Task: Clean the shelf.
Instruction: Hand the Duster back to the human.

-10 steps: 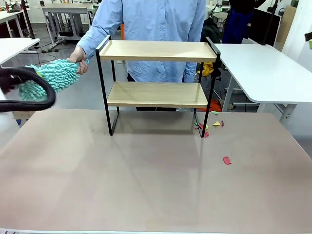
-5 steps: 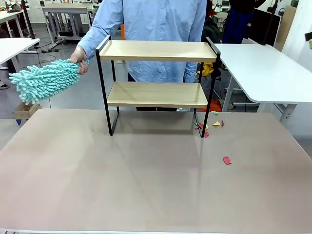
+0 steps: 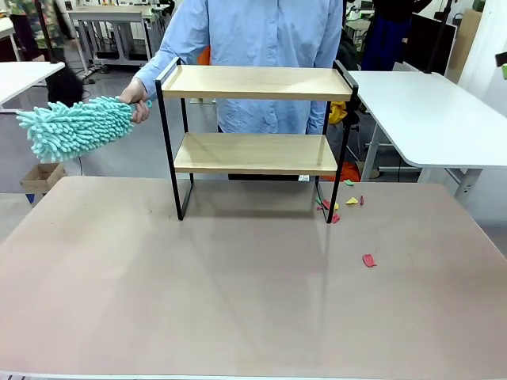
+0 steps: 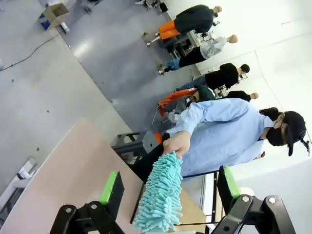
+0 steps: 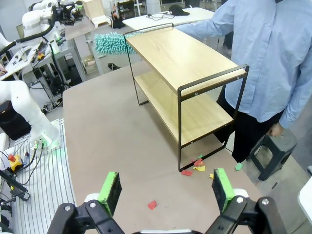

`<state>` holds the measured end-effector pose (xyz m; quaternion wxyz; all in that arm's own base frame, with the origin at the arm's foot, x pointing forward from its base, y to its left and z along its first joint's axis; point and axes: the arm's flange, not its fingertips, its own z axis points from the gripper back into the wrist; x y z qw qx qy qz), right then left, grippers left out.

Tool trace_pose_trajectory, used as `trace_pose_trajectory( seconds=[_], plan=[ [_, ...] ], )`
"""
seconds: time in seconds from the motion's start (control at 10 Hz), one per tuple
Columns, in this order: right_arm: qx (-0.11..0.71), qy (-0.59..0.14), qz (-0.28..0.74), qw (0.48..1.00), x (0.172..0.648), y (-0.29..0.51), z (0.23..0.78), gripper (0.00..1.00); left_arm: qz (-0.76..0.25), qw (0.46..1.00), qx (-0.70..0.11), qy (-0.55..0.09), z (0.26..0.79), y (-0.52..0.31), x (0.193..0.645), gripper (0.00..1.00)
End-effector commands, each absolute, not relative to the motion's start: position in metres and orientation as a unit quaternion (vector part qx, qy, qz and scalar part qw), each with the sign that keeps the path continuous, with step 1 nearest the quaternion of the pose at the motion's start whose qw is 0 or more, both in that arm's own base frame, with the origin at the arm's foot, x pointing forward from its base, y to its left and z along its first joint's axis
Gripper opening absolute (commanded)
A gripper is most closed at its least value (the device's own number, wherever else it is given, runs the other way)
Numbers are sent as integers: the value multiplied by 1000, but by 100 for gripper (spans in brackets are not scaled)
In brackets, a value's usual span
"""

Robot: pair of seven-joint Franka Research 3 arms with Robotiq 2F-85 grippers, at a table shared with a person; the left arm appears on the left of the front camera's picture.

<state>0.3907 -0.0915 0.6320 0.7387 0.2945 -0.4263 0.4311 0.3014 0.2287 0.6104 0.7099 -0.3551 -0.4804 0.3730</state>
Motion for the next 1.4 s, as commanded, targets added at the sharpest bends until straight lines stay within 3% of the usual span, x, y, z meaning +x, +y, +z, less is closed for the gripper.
trace_pose_trajectory(
  seconds=[0.0,1.3],
  plan=[
    [291,-425,438,737,391,-93,634,100,376,704,-357,-486,614,231,298,100],
    [291,-425,438,737,391,-93,634,100,376,704,-357,-486,614,231,298,100]
  ],
)
